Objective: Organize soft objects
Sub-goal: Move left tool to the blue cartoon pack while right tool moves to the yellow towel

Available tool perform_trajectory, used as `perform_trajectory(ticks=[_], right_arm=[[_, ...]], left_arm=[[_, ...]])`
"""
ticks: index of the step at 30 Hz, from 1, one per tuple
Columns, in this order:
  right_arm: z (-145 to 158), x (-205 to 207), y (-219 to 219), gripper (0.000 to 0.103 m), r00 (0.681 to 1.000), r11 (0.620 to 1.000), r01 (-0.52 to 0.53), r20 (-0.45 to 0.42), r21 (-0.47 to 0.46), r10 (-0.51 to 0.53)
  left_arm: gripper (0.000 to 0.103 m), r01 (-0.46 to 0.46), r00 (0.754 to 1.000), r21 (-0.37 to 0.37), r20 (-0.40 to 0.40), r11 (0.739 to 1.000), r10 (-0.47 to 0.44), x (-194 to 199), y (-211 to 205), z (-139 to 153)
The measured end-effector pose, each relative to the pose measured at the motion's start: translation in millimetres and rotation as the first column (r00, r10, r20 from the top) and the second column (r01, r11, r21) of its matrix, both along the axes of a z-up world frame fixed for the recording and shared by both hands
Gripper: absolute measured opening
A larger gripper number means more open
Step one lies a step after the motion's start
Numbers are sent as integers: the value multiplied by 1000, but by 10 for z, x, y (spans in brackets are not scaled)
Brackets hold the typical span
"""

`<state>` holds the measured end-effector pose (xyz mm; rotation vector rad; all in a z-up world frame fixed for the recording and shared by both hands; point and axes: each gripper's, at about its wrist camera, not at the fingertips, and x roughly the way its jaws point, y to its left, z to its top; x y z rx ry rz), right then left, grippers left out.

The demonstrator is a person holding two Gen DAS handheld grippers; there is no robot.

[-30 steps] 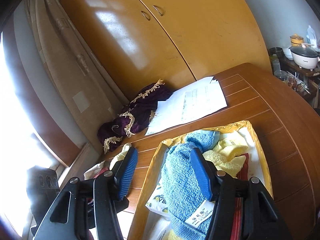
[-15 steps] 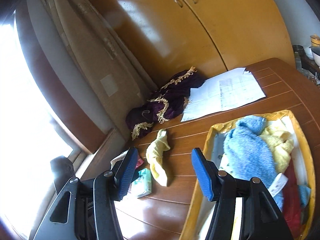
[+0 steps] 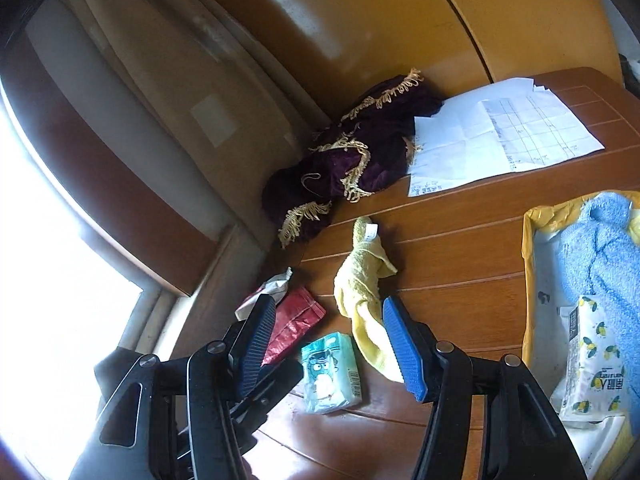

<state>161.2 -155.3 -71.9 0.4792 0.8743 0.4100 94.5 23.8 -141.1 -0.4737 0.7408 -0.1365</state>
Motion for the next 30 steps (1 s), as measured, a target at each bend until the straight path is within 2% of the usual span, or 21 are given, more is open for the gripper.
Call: perform_trajectory(ticks=[4, 12, 30], right_arm=[[-177, 44, -8, 59, 999, 998, 26, -19, -55, -27], [-272, 67, -37, 59, 997, 992, 61, -39, -107, -66], [-306, 38, 6, 59, 998, 997, -10, -66, -78, 5]], left_arm=[[79, 11, 1000, 13, -7, 1000, -11, -1, -25, -3], [79, 7, 1000, 54, -15, 999, -6, 10, -54, -22], [79, -23, 999, 71, -35, 997, 26, 38, -24, -80]])
